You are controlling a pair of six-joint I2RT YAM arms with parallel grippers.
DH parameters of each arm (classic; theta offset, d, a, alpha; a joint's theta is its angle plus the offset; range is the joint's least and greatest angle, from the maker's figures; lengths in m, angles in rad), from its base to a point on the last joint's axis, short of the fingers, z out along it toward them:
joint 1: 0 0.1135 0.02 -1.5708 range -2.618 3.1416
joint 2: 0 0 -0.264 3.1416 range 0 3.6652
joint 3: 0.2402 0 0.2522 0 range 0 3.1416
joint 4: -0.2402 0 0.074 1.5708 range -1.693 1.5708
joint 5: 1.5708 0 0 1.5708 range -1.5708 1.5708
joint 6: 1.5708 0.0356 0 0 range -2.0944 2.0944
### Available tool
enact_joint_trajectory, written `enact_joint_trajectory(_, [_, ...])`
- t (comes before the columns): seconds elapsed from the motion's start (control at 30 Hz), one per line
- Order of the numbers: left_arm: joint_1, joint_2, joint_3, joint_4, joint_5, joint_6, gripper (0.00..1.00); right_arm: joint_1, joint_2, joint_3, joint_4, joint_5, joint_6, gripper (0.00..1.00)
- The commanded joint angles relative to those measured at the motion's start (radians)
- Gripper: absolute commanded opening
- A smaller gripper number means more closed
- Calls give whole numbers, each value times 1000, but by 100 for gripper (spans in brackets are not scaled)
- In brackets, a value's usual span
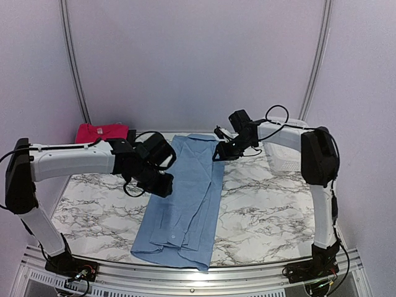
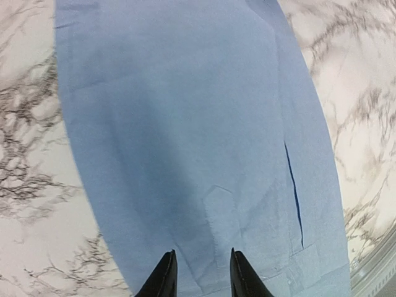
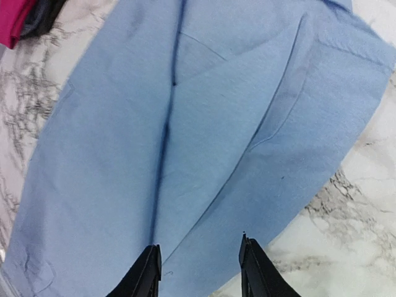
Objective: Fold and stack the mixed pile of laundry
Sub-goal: Rotate the rectangle-folded shirt at the center of the board.
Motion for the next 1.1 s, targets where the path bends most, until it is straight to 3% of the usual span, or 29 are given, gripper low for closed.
enact_joint_trajectory(0.0, [134, -27, -29, -19, 13, 26, 31, 51, -163, -104, 31, -74, 27, 40])
enact_joint_trajectory(0.23, [167, 74, -22, 48, 46, 78, 29, 187, -169, -267, 98, -65, 90, 39])
enact_joint_trajectory(0.4, [168, 82, -37, 109, 72, 33, 30, 193, -100, -301, 120, -12, 109, 37])
enact_joint_trajectory(0.6, [182, 21, -101, 174, 56, -6, 36, 98, 20, -239, 82, 35, 44, 35])
enact_joint_trajectory(0.8, [200, -26, -133, 190, 44, -26, 42, 31, 90, -8, 5, 18, -32, 36])
enact_joint_trajectory(0.93, [202, -94, -180, 224, 75, -74, 48, 37, 8, 37, -12, -89, -19, 40])
enact_joint_trajectory(1.07, [200, -197, -305, 320, 189, -228, 51, 46, -199, -145, 61, -186, 67, 42])
